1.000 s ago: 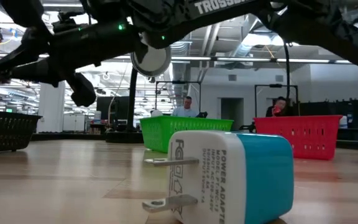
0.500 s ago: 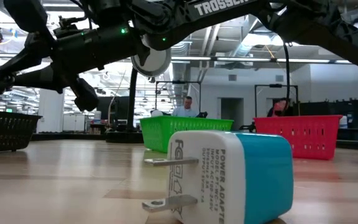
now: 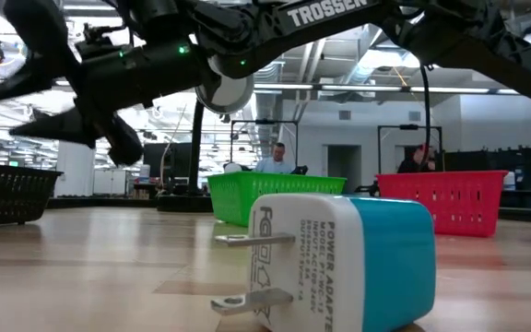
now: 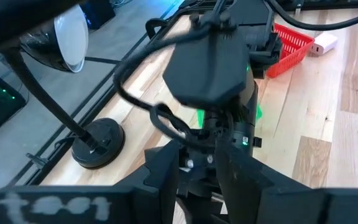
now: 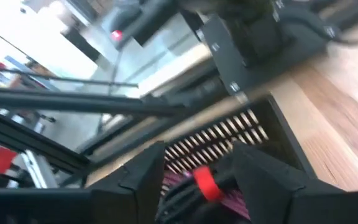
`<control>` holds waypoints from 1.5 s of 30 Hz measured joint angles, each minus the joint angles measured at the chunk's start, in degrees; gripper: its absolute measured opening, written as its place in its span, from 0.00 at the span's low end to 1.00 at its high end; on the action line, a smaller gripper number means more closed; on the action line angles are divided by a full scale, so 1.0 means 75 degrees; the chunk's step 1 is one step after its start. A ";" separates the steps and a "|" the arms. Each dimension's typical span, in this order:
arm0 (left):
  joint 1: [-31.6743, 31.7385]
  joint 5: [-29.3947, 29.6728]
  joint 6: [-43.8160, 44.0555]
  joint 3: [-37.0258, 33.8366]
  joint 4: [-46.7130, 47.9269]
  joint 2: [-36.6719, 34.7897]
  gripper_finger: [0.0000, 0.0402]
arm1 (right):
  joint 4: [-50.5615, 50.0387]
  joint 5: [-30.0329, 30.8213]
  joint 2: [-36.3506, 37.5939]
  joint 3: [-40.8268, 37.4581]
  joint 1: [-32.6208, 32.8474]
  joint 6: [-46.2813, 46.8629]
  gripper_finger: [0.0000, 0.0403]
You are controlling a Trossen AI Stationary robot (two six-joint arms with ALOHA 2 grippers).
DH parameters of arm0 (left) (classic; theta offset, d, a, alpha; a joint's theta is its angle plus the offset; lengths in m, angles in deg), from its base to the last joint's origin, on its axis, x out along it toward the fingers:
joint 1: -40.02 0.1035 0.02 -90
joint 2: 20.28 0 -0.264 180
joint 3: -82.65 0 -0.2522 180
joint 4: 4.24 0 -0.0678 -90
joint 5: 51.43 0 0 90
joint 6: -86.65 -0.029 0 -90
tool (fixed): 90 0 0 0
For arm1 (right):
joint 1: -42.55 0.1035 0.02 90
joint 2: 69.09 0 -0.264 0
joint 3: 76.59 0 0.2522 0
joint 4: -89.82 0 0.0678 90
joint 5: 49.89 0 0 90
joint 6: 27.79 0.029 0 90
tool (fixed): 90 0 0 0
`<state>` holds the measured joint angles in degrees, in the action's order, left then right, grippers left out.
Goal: Pick and place items into bin
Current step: Put the pink charger adapter into the green bin
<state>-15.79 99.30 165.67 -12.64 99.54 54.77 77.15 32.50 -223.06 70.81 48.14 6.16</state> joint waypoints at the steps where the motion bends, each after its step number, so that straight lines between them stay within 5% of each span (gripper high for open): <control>1: 0.0000 0.0000 0.0000 0.0000 0.0000 0.0000 0.24 | 0.0128 -0.0085 0.0000 0.0000 -0.0004 -0.0007 0.47; 5: 0.0003 -0.0404 0.0075 0.0000 -0.0176 0.0000 0.24 | 0.0073 -0.1727 0.0155 -0.0003 -0.0165 0.0065 0.48; 11: -0.0020 -0.2737 -0.0698 0.0000 -0.1647 0.0000 0.24 | -0.0839 -0.4737 0.0972 0.0012 -0.0282 0.0388 0.46; 19: -0.0382 -0.4667 -0.1975 0.0000 -0.5101 0.0006 0.24 | -0.3779 -0.4962 0.2550 -0.0009 0.0098 -0.1425 0.41; 22: -0.0516 -0.4728 -0.1982 0.0006 -0.5277 0.0134 0.24 | -0.4941 -0.4284 0.3281 0.0003 0.0269 -0.1960 0.40; 29: -0.0402 -0.4977 -0.1844 0.0003 -0.4589 0.1063 0.24 | -0.7392 -0.1153 0.4973 0.0009 0.1034 -0.2199 0.38; 38: 0.0364 -0.6890 -0.1271 -0.0003 -0.3696 0.2470 0.30 | -0.9169 0.2629 0.6144 0.0006 0.2673 -0.1902 0.37; 45: 0.0768 -0.7809 -0.1598 -0.0003 -0.3968 0.3271 0.41 | -0.9350 0.3482 0.6266 0.0006 0.3287 -0.1788 0.35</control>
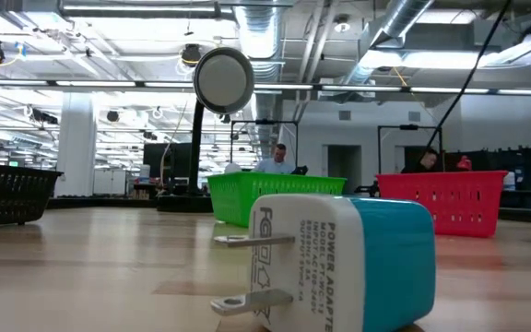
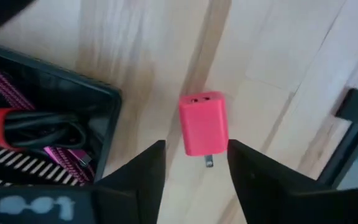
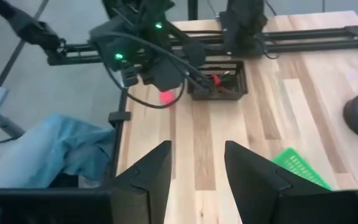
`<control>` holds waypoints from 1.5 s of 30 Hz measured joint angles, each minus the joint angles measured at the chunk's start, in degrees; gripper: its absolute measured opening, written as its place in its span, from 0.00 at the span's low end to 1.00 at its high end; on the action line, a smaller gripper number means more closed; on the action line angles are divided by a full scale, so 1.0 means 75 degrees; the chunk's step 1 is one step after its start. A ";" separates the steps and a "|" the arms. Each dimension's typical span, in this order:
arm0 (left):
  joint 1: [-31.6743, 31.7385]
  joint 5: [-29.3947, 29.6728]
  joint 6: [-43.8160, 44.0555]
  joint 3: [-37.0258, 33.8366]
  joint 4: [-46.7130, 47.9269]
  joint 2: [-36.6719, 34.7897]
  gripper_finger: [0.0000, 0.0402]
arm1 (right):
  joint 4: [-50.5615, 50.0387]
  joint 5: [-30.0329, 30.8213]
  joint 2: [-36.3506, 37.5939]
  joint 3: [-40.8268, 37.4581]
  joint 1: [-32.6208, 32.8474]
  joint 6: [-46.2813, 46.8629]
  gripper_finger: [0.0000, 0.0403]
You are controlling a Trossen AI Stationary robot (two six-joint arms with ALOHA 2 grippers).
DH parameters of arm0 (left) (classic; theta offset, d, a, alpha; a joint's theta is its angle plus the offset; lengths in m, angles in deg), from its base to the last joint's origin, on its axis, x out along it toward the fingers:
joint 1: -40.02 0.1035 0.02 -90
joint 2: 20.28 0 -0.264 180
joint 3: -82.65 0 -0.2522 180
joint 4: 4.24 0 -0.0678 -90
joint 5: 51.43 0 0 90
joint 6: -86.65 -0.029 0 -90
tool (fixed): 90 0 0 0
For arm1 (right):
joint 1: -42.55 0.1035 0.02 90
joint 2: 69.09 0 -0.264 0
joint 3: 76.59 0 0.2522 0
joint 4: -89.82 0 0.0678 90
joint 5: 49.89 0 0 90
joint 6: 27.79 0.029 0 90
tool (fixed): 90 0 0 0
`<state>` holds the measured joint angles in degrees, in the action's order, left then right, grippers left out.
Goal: Pick and place items into bin
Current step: Put the pink charger adapter into the green bin
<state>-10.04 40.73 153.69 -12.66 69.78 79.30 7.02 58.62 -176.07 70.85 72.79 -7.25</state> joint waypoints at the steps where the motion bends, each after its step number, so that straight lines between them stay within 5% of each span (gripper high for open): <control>1: 0.0016 -0.0013 -0.0048 0.0000 0.0027 0.0072 0.43 | 0.0001 -0.0003 -0.0002 0.0000 0.0047 0.0000 0.34; 9: 0.0039 0.0026 -0.0076 0.0000 -0.0216 0.0244 0.50 | -0.0414 -0.0010 -0.0092 -0.0003 0.0148 0.0003 0.34; 36: 0.0001 -0.0197 0.0184 -0.0740 -0.1021 0.0792 0.50 | -0.0522 0.0149 -0.0149 -0.0006 0.0098 0.0140 0.33; 45: 0.0032 -0.0226 -0.0040 -0.0912 -0.1472 0.0792 0.37 | -0.0525 0.0211 -0.0149 -0.0006 0.0049 0.0131 0.33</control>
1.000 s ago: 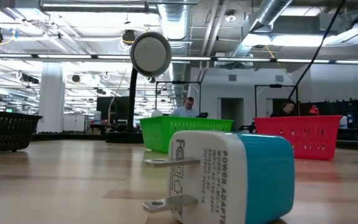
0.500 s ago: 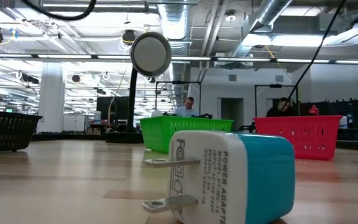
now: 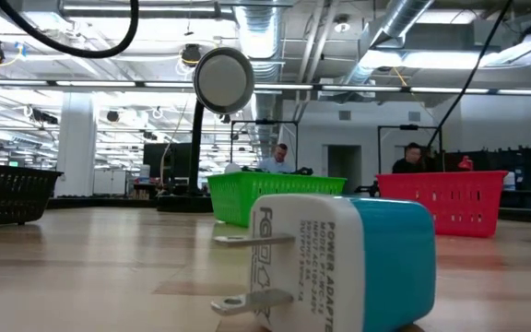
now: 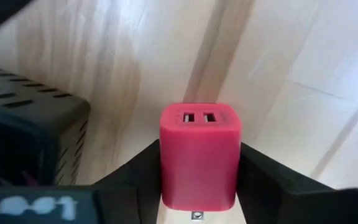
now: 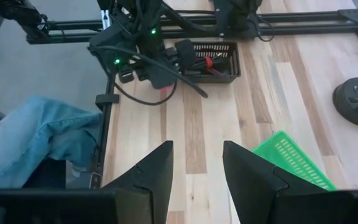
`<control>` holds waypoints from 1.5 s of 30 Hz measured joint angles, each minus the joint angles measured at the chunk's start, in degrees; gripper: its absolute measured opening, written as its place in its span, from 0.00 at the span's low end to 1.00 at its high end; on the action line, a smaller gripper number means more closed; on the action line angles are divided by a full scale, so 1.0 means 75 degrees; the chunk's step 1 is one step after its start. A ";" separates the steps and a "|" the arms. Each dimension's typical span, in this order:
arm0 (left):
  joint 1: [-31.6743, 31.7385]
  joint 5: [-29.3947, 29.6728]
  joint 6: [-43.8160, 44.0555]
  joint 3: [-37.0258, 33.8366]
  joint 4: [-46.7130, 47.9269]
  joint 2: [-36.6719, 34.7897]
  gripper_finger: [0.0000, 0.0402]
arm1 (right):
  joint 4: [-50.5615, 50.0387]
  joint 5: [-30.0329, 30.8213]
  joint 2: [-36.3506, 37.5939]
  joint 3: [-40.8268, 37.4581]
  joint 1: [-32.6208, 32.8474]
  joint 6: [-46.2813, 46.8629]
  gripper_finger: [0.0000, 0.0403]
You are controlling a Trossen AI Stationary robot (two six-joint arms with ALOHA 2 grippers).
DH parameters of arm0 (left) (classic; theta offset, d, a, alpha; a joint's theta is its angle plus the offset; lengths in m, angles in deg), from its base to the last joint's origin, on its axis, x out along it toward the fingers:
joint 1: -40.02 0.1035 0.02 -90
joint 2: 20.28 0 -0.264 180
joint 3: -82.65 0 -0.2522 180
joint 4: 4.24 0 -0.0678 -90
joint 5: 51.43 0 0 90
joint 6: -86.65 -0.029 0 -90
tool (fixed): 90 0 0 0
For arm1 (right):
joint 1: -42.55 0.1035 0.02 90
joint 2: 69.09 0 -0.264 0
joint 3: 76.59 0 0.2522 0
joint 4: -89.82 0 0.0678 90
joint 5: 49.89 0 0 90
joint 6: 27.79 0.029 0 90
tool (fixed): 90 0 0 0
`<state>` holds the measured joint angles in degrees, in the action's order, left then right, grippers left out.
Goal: Pick and place items into bin
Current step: Put the pink charger adapter into the green bin
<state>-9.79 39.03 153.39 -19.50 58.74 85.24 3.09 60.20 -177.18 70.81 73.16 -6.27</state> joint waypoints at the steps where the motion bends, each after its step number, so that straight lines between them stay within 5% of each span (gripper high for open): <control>1: 0.0015 -0.0002 0.0000 0.0006 -0.0021 -0.0003 0.35 | 0.0000 0.0057 0.0000 0.0000 -0.0003 -0.0003 0.33; 10: 0.0594 0.0791 -0.1016 0.0810 -0.0041 0.0000 0.35 | -0.0841 0.0763 0.0000 0.0000 -0.0257 0.0286 0.33; 21: 0.3295 0.2456 -0.5858 0.2069 0.0044 0.0000 0.35 | -0.1786 0.0948 0.0000 0.0000 -0.0952 0.1196 0.33; 26: 0.4437 0.2580 -0.7421 0.2066 -0.0148 0.0000 0.35 | -0.2253 0.1208 0.0023 0.0003 -0.1183 0.1503 0.32; 35: 0.5087 0.2969 -1.0922 0.2297 -0.0796 0.0012 0.35 | -0.2275 0.1138 0.0169 -0.0003 -0.1239 0.1065 0.32; 45: 0.5947 0.2318 -1.2497 0.2293 -0.0963 0.0851 0.35 | -0.2271 0.1354 0.0187 0.0000 -0.1192 0.1022 0.32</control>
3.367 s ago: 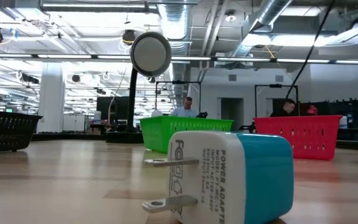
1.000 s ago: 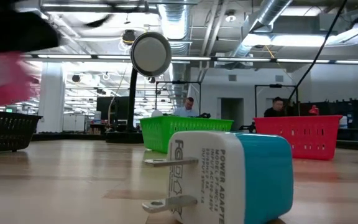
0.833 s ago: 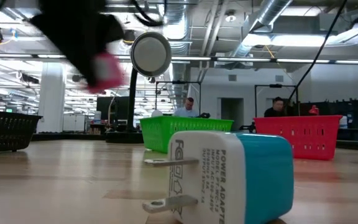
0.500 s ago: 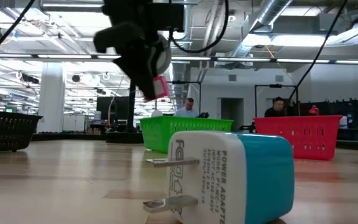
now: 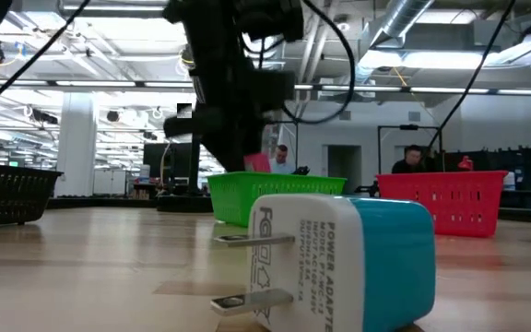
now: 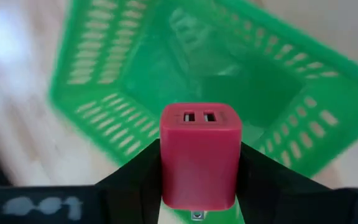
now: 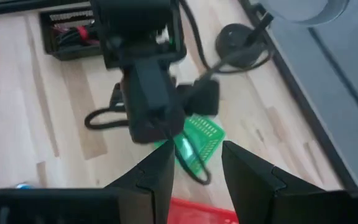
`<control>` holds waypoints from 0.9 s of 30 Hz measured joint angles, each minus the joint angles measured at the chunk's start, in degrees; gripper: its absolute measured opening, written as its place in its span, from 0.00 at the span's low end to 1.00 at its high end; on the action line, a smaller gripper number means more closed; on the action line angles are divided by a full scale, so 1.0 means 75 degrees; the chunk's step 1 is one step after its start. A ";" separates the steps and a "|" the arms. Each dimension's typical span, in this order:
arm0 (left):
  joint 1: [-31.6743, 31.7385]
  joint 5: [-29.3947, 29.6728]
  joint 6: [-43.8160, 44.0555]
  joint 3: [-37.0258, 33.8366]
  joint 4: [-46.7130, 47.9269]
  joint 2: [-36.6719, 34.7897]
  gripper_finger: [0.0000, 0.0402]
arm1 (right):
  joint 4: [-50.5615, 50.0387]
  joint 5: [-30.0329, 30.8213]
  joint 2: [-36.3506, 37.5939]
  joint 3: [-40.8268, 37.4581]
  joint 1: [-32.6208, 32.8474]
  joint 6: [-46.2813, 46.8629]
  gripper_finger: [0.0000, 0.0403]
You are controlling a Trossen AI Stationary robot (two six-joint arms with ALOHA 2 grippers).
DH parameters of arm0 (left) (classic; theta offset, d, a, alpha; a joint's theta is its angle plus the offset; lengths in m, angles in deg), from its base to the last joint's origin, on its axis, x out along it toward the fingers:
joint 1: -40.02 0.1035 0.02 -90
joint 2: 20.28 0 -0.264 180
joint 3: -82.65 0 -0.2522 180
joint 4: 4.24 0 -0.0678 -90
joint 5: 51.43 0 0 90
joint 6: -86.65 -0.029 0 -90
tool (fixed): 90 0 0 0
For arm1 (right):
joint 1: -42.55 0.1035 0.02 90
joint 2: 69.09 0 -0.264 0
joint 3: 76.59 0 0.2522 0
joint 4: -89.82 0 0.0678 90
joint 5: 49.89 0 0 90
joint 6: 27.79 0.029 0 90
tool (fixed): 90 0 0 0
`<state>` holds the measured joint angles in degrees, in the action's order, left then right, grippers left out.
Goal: Pick and place items into bin
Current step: Put the pink charger adapter into the green bin
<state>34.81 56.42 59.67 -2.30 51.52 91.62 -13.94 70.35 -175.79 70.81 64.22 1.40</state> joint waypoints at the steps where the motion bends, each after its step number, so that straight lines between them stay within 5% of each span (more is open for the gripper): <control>1: 0.0037 -0.0139 -0.0211 -0.0009 -0.0026 0.0020 0.35 | -0.0001 0.0002 0.0000 0.0000 0.0002 -0.0073 0.32; 16: 0.0037 -0.0597 -0.1488 -0.0011 -0.0023 0.0406 0.44 | -0.0002 -0.0015 0.0000 0.0000 0.0006 -0.0167 0.32; 27: -0.0058 0.0317 -0.1781 -0.0006 -0.0122 0.0635 0.45 | -0.0002 -0.0020 0.0000 0.0000 0.0006 -0.0160 0.32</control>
<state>34.37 58.80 46.31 -2.34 50.60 96.39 -13.96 70.20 -175.79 70.81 64.26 0.20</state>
